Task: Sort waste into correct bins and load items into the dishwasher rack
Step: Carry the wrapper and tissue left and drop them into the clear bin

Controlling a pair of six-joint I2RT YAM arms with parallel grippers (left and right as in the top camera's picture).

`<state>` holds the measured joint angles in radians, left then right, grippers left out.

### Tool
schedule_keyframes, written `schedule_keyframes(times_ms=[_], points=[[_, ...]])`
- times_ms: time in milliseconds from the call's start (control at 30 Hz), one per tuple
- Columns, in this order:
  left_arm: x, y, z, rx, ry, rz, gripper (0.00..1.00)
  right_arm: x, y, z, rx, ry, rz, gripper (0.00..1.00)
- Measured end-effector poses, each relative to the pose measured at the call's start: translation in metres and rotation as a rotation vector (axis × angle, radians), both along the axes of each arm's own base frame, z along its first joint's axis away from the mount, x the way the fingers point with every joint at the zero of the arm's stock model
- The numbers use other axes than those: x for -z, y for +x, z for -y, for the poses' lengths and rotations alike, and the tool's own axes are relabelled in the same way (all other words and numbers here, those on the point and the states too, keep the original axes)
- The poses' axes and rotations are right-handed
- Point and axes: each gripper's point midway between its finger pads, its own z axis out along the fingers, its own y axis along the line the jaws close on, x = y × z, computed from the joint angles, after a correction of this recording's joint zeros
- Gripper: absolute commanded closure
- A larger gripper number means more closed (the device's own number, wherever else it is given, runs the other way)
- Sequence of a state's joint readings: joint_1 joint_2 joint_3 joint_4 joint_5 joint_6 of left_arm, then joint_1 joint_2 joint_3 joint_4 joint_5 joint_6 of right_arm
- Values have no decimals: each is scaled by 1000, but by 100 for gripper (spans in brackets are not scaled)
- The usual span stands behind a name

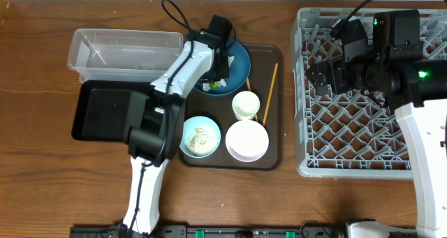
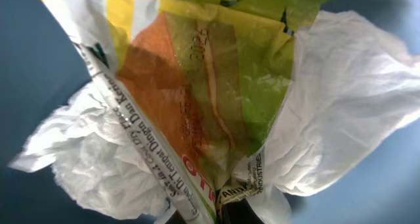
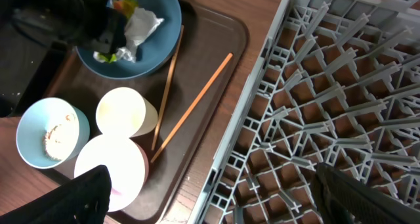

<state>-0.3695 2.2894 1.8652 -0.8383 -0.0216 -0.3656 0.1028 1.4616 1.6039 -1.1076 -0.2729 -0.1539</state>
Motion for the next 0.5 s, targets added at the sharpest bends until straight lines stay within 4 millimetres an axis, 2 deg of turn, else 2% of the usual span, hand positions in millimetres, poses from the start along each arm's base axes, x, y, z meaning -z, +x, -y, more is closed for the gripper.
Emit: schedule_keyframes(times_ms=[100, 200, 333, 400, 500], points=[[-39, 3, 1, -1, -33, 65, 94, 0, 0, 0, 0, 0, 0, 5], [-99, 6, -3, -11, -80, 173, 94, 0, 0, 0, 0, 0, 0, 5], [-169, 12, -28, -60, -125, 312, 94, 0, 0, 0, 0, 0, 0, 5], [-187, 17, -50, -104, -129, 353, 94, 0, 0, 0, 0, 0, 0, 5], [-186, 24, -84, -180, -118, 355, 94, 0, 0, 0, 0, 0, 0, 5]])
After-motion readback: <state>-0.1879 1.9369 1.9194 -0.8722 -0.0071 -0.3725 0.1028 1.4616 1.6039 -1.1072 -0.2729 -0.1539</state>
